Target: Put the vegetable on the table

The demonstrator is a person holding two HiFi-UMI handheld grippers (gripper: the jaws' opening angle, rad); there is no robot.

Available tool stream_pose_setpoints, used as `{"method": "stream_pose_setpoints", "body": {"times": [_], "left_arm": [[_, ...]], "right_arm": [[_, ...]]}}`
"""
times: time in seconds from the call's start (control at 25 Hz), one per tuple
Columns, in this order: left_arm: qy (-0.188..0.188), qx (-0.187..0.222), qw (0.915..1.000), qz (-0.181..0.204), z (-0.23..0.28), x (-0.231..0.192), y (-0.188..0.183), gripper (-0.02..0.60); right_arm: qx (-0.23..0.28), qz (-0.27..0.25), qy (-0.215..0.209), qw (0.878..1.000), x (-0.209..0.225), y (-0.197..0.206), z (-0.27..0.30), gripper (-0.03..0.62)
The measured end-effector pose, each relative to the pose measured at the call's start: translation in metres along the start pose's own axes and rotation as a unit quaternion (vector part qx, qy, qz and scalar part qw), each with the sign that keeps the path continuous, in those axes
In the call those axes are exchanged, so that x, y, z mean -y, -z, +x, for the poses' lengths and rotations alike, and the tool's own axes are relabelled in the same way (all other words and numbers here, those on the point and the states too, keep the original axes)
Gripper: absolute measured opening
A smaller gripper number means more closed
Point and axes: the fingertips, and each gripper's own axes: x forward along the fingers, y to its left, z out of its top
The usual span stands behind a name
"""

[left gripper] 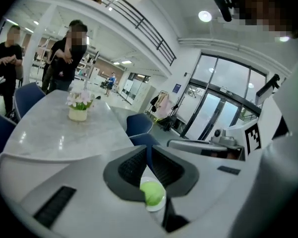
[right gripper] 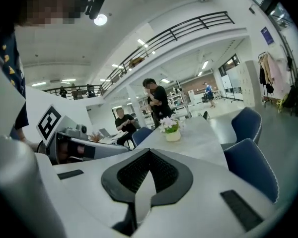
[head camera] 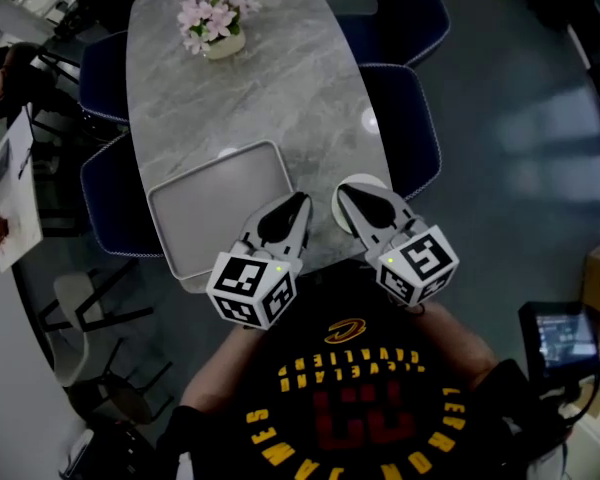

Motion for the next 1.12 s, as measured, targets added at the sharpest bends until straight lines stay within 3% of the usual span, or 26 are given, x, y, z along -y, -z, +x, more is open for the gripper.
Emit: {"method": "stream_pose_setpoints", "body": {"times": [0.2,0.24,0.32,0.6,0.92,1.12], "left_arm": [[0.031,0.053,0.997,0.046,-0.041,0.012,-0.04,0.032],[0.038,0.064,0.9958,0.054,-0.05,0.014,-0.045,0.0],[0.05,0.077,0.9933,0.07,-0.066,0.018,-0.05,0.0],[0.074,0.09,0.9878,0.103,-0.091,0.021,-0.053,0.0],[0.085,0.1,0.983,0.128,-0.1,0.016,-0.058,0.0],[0.097,0.109,0.9801,0.135,-0.13,0.018,-0.05,0.0]], "right_arm": [[0.038,-0.019,-0.007,0.999,-0.042,-0.033,-0.002,0.005],[0.044,-0.025,-0.007,0.999,-0.051,-0.038,-0.004,0.005],[0.06,-0.038,-0.005,0.997,-0.066,-0.047,-0.008,0.005],[0.117,-0.081,0.007,0.99,-0.103,-0.068,-0.012,0.005],[0.125,-0.084,0.011,0.989,-0.113,-0.067,-0.003,0.005],[0.133,-0.099,0.021,0.986,-0.144,-0.062,-0.012,0.005]]}}
